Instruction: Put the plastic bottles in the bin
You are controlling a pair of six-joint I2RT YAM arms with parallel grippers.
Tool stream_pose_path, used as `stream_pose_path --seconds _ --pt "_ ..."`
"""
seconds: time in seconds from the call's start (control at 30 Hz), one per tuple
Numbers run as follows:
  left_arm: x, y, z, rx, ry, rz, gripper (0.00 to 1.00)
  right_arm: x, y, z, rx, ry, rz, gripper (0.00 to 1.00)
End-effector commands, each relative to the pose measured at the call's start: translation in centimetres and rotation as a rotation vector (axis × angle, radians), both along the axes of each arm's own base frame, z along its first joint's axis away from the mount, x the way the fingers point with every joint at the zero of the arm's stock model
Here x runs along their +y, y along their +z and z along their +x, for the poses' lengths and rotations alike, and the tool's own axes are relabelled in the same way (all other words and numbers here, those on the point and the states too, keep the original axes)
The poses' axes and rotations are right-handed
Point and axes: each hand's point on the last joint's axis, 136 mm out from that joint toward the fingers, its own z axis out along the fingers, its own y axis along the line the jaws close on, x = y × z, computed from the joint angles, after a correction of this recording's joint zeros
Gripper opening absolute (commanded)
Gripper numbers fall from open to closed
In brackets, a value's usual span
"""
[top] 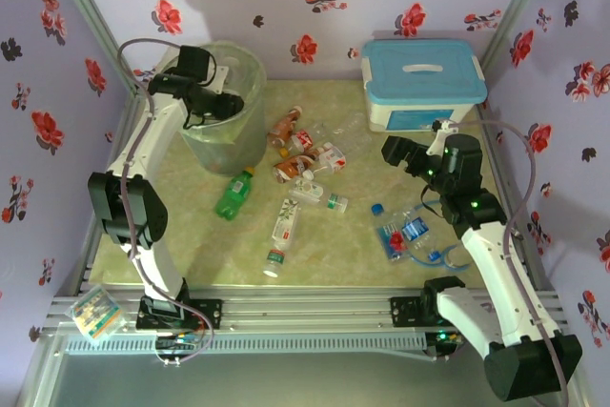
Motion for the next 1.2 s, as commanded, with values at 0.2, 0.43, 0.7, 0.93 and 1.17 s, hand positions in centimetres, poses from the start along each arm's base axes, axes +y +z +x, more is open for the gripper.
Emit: stream_pose_path --seconds 0.2,0.43,0.7,0.93,1.17 --pt "-0.3 1.3 -0.8 -0.031 -0.063 -0.003 0.85 -0.4 -0.1 0.3 -0.001 -0.015 -0.012 0.99" --pt "-0.3 1.9 -0.6 -0.045 -0.063 -0.006 0.89 -0.3 -0.2 0.6 0.007 -0.014 -0.004 0.99" --pt "-0.3 3.7 -0.6 -0.081 -0.065 -0.011 0.86 -0.7 -0.9 0.8 0.045 -0.042 -0.019 0.99" --pt "0.1 6.4 -1.0 -0.139 -0.058 -0.003 0.87 -1.2 -1.5 0.7 0.08 -0.064 -0.045 0.98" --pt "1.1 7.9 -2.3 -0.163 -0.043 0.03 0.95 -1.4 -2.2 0.2 0.131 -0.065 -0.064 0.97"
